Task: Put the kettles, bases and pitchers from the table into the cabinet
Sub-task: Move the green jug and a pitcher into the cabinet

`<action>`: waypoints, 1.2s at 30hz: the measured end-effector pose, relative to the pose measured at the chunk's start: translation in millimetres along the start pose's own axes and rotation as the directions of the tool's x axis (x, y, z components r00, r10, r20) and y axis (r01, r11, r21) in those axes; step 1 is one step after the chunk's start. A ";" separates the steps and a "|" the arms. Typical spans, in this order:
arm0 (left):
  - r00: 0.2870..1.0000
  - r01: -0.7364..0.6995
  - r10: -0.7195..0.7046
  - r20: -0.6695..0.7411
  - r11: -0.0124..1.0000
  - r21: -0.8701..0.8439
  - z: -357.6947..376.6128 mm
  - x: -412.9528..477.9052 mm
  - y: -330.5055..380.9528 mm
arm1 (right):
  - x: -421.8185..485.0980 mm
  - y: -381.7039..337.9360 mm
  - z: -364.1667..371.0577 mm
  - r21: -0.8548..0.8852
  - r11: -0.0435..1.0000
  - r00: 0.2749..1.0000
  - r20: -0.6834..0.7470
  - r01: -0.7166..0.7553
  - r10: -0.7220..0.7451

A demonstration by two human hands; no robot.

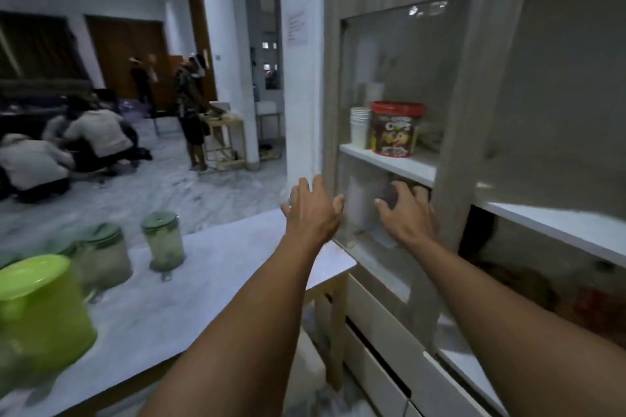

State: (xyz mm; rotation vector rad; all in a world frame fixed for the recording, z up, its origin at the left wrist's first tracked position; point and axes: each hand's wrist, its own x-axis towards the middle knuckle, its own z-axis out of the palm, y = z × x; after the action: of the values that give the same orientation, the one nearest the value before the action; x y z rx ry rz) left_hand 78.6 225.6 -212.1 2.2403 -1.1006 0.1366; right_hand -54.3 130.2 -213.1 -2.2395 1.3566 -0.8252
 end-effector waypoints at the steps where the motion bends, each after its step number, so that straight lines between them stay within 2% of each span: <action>1: 0.999 0.040 -0.040 -0.012 0.999 0.016 -16.6 -4.4 -30.6 | -8.8 -26.4 21.5 0.013 1.000 0.999 0.038 0.022 -0.022; 4: 0.986 0.166 -0.165 -0.026 0.985 0.050 -67.6 -21.8 -128.5 | -41.2 -102.2 88.4 0.043 0.995 0.986 0.135 0.091 -0.096; 7: 0.952 0.304 -0.299 -0.072 0.948 0.091 -119.5 -42.2 -233.6 | -83.4 -176.8 156.4 0.092 0.982 0.944 0.275 0.162 -0.182; 12: 0.838 0.538 -0.522 -0.157 0.840 0.076 -187.0 -86.9 -372.4 | -159.5 -278.0 254.1 0.164 0.954 0.847 0.440 0.250 -0.298; 15: 0.726 0.670 -0.656 -0.208 0.742 -0.002 -205.2 -115.1 -428.3 | -195.0 -317.6 305.4 0.229 0.941 0.779 0.529 0.249 -0.335; 19: 0.504 0.811 -0.827 -0.247 0.552 -0.195 -204.6 -145.0 -484.5 | -230.8 -359.8 365.1 0.284 0.945 0.669 0.672 0.163 -0.317; 22: 0.325 0.850 -0.936 -0.137 0.352 -0.391 -193.4 -155.2 -513.8 | -244.9 -379.7 402.9 0.306 0.952 0.616 0.752 -0.012 -0.234; 24: 0.263 0.830 -0.965 -0.011 0.232 -0.507 -187.9 -156.8 -524.4 | -249.1 -387.8 422.5 0.311 0.941 0.577 0.796 -0.133 -0.182; 26: 0.249 0.777 -0.960 0.131 0.117 -0.619 -182.4 -154.7 -528.2 | -251.7 -392.3 435.6 0.327 0.913 0.544 0.825 -0.243 -0.150; 28: 0.262 0.735 -0.939 0.225 0.043 -0.677 -177.1 -150.9 -532.7 | -252.4 -393.4 445.0 0.345 0.882 0.532 0.836 -0.321 -0.134; 30: 0.284 0.699 -0.929 0.236 0.032 -0.714 -171.1 -149.4 -537.7 | -252.5 -392.3 452.0 0.369 0.868 0.536 0.831 -0.332 -0.149; 34: 0.334 0.656 -0.924 0.189 0.083 -0.750 -163.3 -148.7 -542.2 | -256.0 -390.5 457.1 0.412 0.857 0.572 0.801 -0.311 -0.177; 36: 0.337 0.619 -0.918 0.210 0.048 -0.784 -157.6 -143.2 -545.8 | -257.3 -388.8 457.8 0.421 0.849 0.570 0.801 -0.319 -0.183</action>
State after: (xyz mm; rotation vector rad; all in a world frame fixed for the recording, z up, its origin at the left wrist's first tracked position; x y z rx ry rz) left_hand 419.6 660.7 -406.2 1.5350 0.4641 -0.3602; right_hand 413.2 549.1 -394.7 -1.6960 0.6204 -0.0067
